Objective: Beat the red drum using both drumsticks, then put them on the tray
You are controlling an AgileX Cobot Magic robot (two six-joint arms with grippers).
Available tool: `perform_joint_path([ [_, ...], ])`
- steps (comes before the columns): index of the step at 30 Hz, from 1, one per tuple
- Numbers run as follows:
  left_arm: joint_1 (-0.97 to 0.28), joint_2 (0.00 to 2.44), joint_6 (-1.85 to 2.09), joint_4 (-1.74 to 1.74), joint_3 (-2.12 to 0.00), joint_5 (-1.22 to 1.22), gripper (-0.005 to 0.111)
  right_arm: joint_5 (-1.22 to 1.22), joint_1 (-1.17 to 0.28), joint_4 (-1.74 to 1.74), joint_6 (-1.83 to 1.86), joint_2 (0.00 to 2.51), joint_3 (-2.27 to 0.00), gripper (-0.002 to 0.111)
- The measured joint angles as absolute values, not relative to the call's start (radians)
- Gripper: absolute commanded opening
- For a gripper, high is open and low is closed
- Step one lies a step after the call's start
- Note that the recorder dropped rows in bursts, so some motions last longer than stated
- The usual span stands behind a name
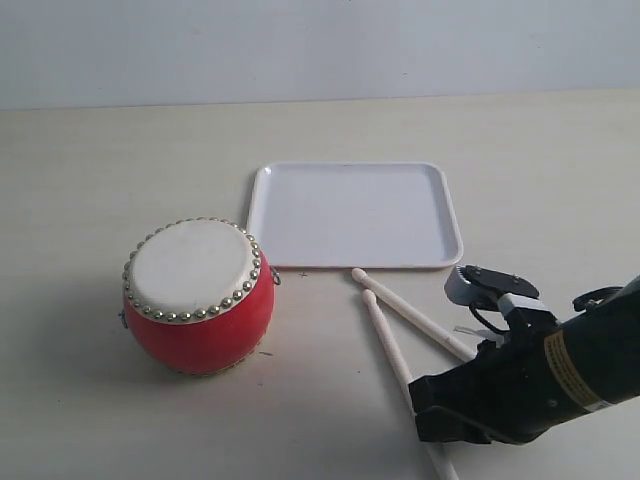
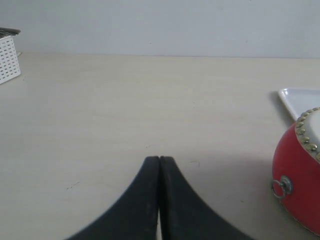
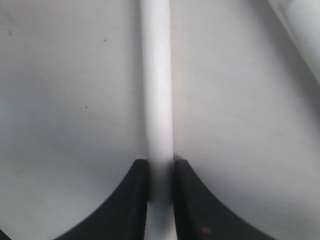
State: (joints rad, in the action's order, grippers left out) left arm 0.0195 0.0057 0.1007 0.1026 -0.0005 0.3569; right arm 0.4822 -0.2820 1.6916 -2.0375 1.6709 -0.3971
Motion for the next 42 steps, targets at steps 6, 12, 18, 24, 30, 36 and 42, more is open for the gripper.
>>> perform_joint_path([
  [6,0.019,0.006,0.101,0.103,0.000,0.357,0.000,0.486,-0.282,1.682,-2.024,1.672,-0.397,0.012],
  [12,0.019,0.006,0.101,0.103,0.000,0.357,0.000,0.524,-0.282,1.692,-2.011,1.674,-0.406,0.026],
  [18,0.019,0.006,0.101,0.103,0.000,0.359,0.000,0.547,-0.282,1.700,-2.020,1.674,-0.447,0.029],
  [24,0.019,0.006,0.101,0.103,0.000,0.359,0.000,0.549,-0.282,1.725,-2.025,1.674,-0.470,0.029],
  [30,0.019,0.006,0.101,0.103,0.000,0.359,0.000,0.547,-0.282,1.738,-1.956,1.676,-0.522,0.029],
  [36,0.019,0.006,0.101,0.103,0.000,0.359,0.000,0.465,-0.282,1.741,-1.741,1.674,-0.578,0.035],
  [42,0.019,0.006,0.101,0.103,0.000,0.359,0.000,0.415,-0.282,1.741,-1.665,1.577,-0.578,0.049],
])
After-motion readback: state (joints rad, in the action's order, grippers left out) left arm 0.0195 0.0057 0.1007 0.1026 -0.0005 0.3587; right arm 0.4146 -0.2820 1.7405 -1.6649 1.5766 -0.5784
